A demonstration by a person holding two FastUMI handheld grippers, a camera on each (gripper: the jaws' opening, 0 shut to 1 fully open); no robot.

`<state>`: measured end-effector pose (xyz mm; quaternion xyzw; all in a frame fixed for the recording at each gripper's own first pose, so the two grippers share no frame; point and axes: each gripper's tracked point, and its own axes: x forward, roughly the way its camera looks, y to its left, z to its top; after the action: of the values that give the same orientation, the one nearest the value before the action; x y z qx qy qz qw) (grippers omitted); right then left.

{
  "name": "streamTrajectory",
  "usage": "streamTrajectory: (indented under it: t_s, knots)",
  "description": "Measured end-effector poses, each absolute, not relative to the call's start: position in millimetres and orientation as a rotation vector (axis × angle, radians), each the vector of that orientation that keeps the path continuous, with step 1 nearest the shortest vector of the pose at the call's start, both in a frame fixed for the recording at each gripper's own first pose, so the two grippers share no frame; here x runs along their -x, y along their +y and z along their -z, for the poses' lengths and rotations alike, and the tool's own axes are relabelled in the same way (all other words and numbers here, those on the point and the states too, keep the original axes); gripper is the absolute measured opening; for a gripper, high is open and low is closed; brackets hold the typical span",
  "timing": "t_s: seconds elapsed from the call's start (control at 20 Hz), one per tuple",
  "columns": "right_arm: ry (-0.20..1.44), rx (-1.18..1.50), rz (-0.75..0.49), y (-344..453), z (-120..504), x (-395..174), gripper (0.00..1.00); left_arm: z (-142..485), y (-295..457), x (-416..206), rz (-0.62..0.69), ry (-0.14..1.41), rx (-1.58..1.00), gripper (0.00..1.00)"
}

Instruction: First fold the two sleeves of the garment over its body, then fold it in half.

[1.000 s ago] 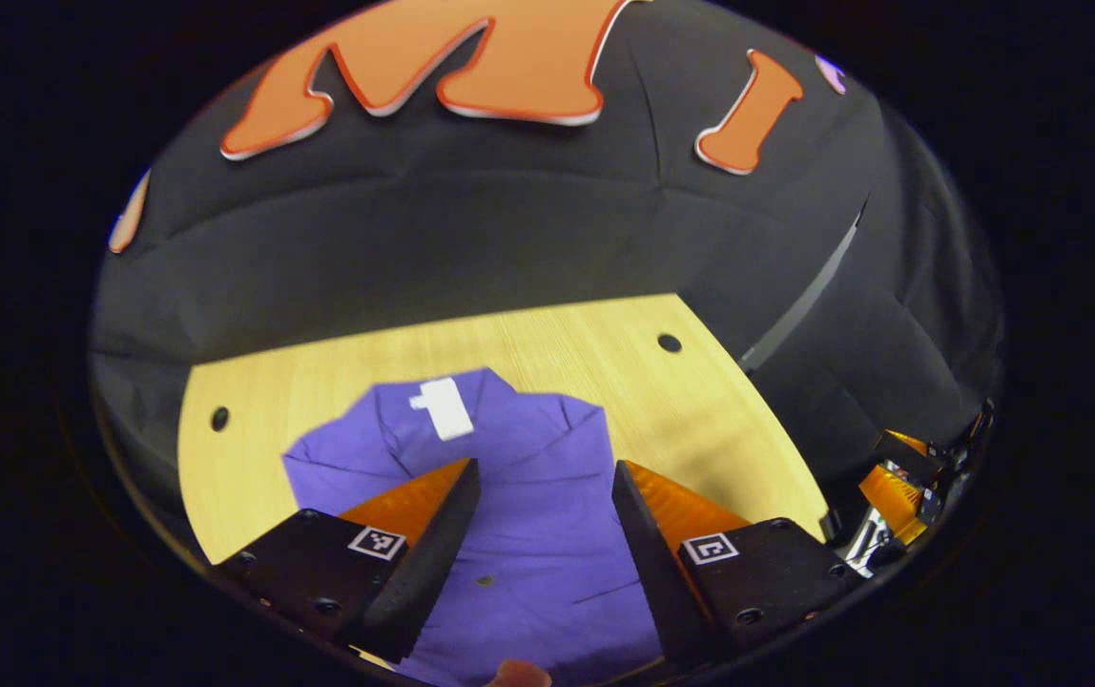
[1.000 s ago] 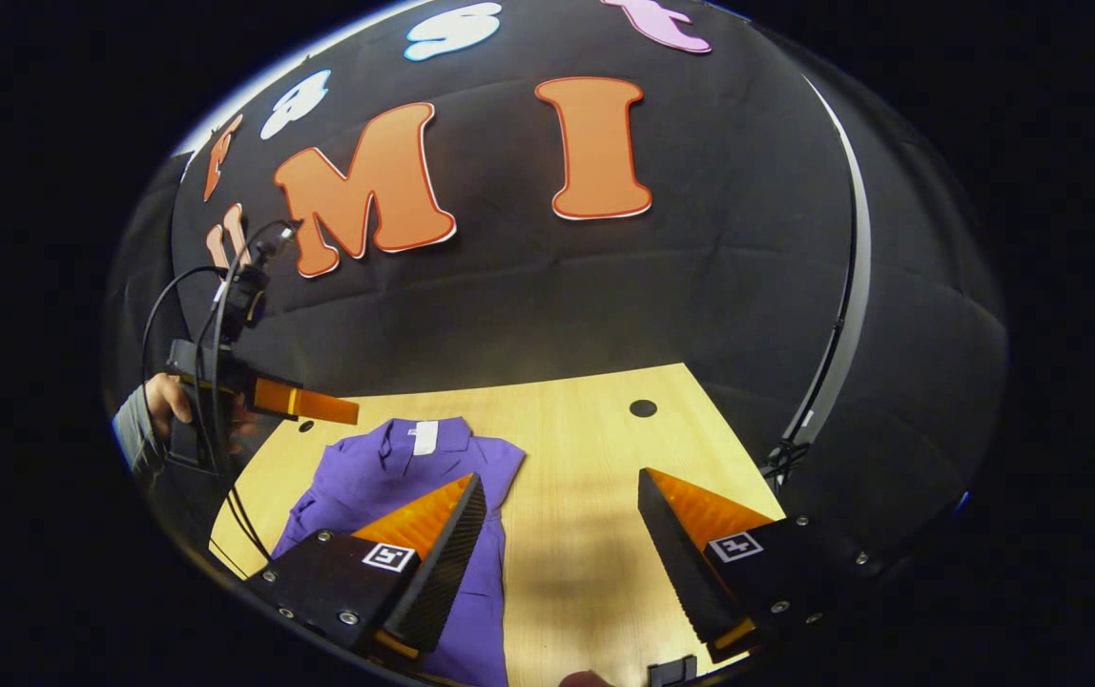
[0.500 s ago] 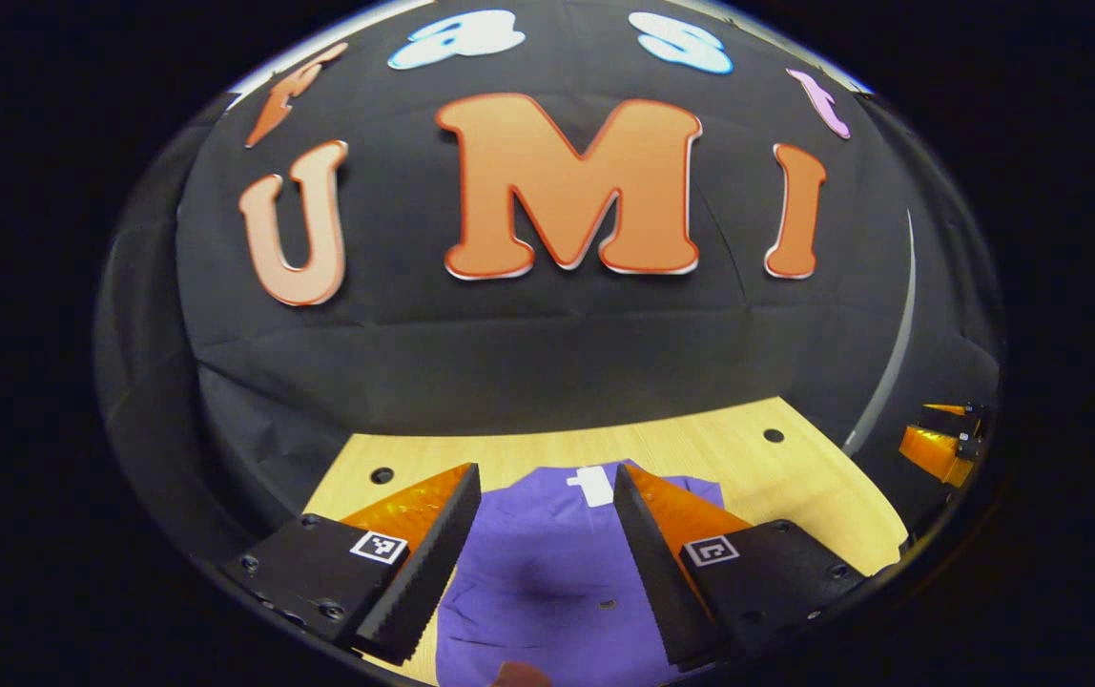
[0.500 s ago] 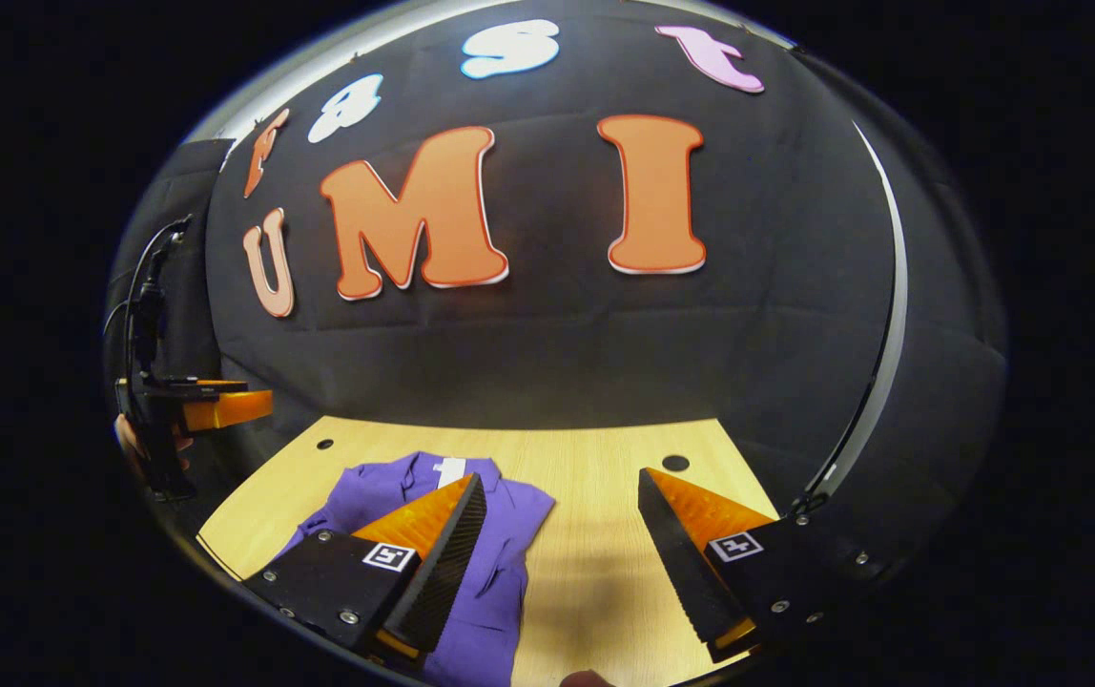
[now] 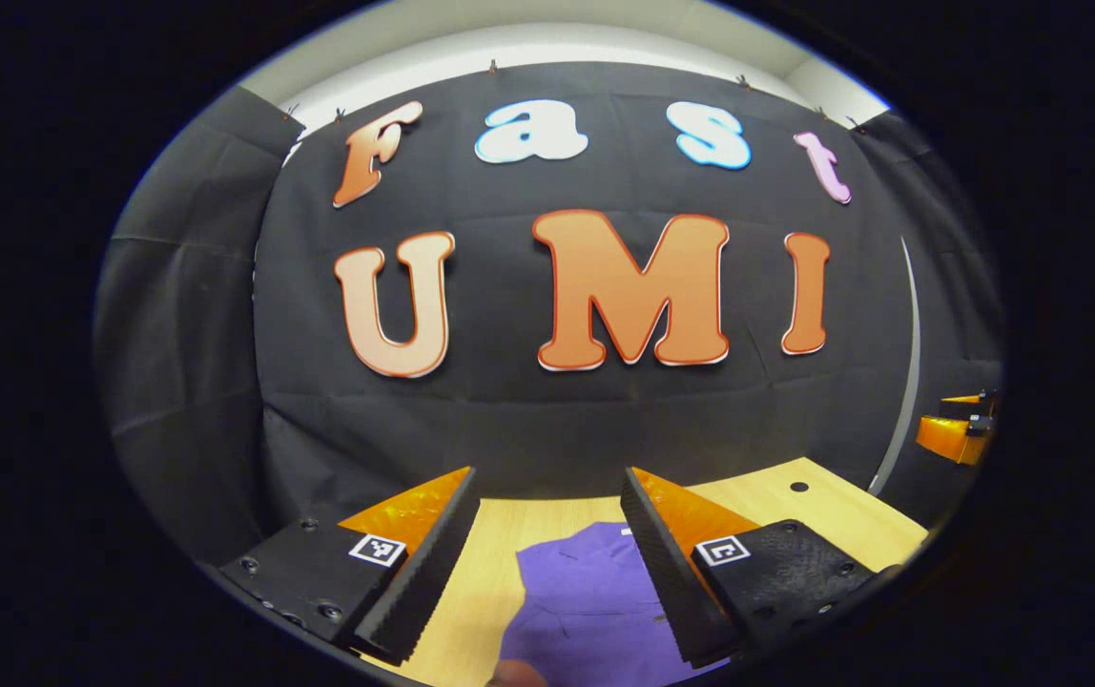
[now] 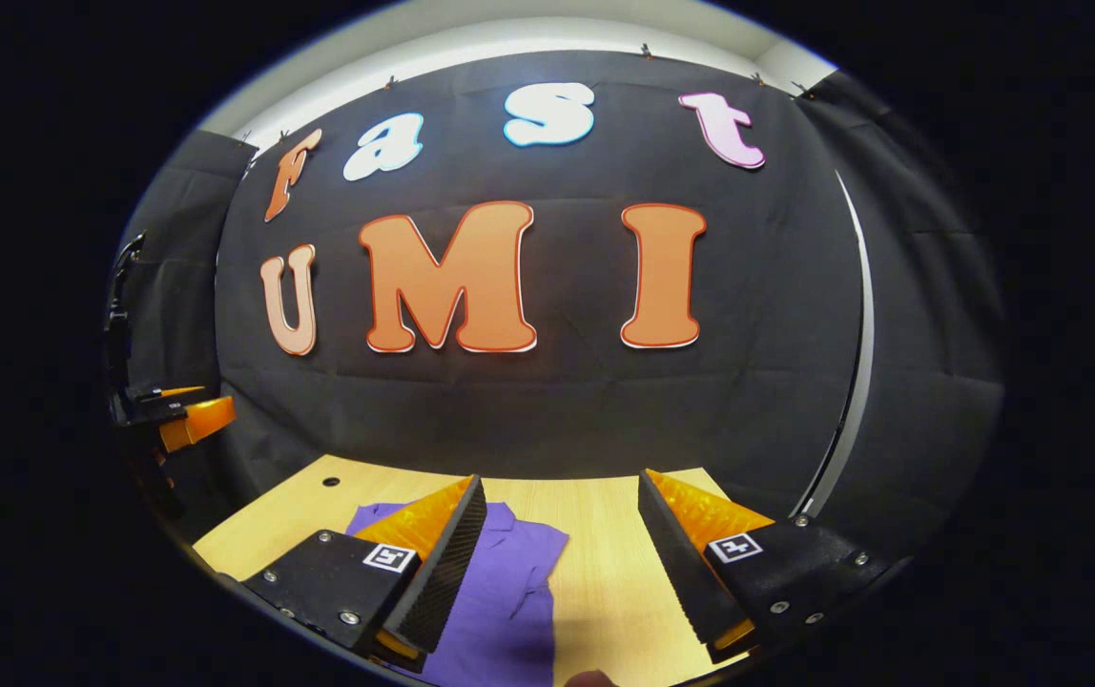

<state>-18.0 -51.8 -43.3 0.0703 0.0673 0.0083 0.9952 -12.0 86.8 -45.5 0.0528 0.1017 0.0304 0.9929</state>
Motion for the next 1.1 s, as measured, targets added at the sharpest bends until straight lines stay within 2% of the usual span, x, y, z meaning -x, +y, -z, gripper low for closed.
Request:
streamTrajectory:
  t_s: [0.35, 0.4, 0.45, 0.5, 0.7, 0.9, 1.1]
  knots:
    - [0.319, -0.093, 0.001, -13.4, 113.5, 81.0, 0.95, 77.5, 119.7, 76.8, -0.019, 0.247, -0.125, 0.96]
    - [0.356, -0.094, -0.001, -8.8, 128.0, 91.3, 1.00, 88.1, 123.8, 85.6, -0.021, 0.269, -0.132, 0.96]
    - [0.389, -0.090, -0.006, -4.8, 141.0, 100.4, 0.96, 98.2, 127.6, 93.2, -0.019, 0.291, -0.138, 0.95]
    - [0.424, -0.081, -0.008, -2.8, 154.3, 110.2, 0.96, 110.1, 131.2, 100.1, -0.024, 0.316, -0.146, 0.95]
    - [0.576, -0.060, -0.028, 8.8, 213.5, 141.5, 0.96, 171.5, 136.7, 135.2, -0.015, 0.479, -0.137, 0.95]
    - [0.769, -0.075, -0.009, 9.4, 287.6, 174.6, 0.97, 249.2, 137.2, 167.8, 0.002, 0.732, -0.065, 0.96]
    - [0.886, -0.166, -0.012, 16.4, 325.8, 195.5, 0.97, 307.3, 139.5, 193.2, 0.007, 0.914, -0.034, 0.96]
